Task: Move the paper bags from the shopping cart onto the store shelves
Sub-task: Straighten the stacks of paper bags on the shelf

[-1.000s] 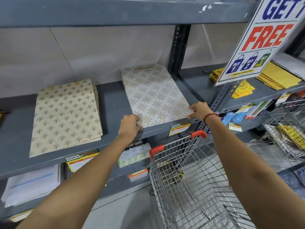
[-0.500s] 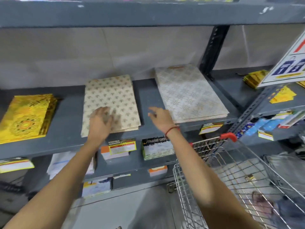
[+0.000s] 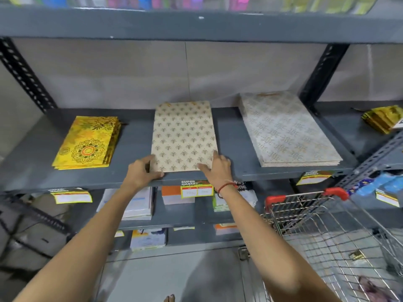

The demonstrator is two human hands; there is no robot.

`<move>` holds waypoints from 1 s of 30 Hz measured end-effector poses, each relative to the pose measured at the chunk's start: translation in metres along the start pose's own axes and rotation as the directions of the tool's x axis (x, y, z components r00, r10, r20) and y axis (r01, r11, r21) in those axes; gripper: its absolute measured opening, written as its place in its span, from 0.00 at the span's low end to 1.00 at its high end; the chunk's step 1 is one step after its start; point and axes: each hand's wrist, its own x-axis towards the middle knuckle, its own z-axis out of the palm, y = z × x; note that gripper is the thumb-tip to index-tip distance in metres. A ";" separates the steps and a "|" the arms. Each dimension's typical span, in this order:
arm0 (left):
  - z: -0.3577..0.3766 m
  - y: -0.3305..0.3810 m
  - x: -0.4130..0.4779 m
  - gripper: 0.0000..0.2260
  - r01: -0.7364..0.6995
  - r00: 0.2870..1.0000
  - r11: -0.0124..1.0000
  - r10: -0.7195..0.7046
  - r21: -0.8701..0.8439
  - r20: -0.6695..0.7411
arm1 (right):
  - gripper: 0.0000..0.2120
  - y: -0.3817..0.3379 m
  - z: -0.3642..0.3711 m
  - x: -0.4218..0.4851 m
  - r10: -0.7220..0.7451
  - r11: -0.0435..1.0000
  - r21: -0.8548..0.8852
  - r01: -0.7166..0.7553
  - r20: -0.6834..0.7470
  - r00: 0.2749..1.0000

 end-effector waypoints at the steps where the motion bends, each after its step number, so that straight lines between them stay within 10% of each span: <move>1: -0.002 -0.001 0.003 0.28 -0.003 1.000 1.000 0.003 -0.006 0.000 | 0.38 0.000 -0.001 -0.001 0.003 1.000 0.012 -0.003 0.011 1.000; 30: -0.012 -0.013 0.026 0.28 -0.083 0.997 0.993 0.082 0.088 0.016 | 0.26 0.015 -0.014 0.006 0.066 0.997 -0.032 -0.067 -0.007 0.998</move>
